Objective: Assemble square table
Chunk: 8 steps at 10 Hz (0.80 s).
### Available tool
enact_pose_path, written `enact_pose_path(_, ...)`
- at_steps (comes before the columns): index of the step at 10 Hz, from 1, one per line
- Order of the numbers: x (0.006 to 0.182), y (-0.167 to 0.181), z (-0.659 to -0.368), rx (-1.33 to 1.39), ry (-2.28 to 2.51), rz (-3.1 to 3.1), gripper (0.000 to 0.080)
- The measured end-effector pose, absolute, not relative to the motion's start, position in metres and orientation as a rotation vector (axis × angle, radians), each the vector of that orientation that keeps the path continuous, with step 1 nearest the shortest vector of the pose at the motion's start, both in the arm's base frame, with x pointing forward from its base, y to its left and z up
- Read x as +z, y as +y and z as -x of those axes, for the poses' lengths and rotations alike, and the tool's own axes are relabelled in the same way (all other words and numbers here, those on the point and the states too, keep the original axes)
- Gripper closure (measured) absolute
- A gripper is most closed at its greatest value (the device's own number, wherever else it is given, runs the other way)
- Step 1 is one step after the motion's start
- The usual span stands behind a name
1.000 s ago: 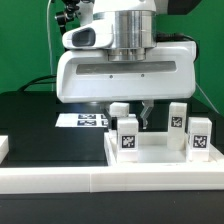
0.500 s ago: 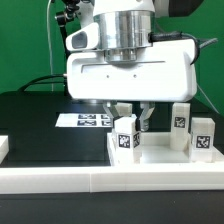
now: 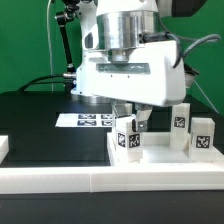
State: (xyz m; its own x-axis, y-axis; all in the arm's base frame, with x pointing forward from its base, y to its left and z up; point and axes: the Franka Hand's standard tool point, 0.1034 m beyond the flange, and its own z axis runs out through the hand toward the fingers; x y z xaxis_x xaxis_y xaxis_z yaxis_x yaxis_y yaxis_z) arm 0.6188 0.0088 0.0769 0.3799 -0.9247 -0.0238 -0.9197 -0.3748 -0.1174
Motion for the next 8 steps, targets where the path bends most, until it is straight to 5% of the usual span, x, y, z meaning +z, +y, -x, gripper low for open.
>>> enact_pose_path(5,0.0771,0.0085,-0.6194,-0.056,1.779,2.434,0.0509)
enact_pose_path(7,0.0772,0.0074,-0.6194,-0.061,1.675,2.510,0.0216)
enact_pose_path(8,0.0775,0.0081,-0.6196,-0.070,1.513,2.618,0.0170)
